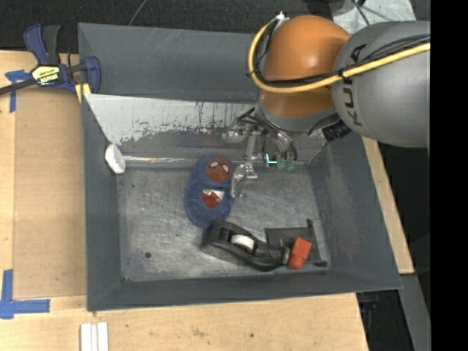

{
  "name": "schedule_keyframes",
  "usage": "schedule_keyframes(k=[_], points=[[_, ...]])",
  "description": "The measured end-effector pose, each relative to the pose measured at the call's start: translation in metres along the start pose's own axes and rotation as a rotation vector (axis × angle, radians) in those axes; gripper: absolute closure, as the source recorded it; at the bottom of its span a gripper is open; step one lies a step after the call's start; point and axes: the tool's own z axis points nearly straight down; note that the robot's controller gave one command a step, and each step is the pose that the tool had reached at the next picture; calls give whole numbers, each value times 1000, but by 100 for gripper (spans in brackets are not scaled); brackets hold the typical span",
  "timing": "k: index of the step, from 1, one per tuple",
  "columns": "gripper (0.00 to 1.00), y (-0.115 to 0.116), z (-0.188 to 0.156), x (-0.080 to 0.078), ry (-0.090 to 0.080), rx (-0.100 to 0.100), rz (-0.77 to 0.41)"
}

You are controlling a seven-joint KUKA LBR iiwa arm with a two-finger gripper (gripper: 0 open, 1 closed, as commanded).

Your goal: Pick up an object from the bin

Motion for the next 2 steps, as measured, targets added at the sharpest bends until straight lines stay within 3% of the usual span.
schedule_keyframes(k=[1, 2], points=[[0, -10, 100, -9, -16, -3, 195], [100, -11, 99, -12, -27, -4, 197]])
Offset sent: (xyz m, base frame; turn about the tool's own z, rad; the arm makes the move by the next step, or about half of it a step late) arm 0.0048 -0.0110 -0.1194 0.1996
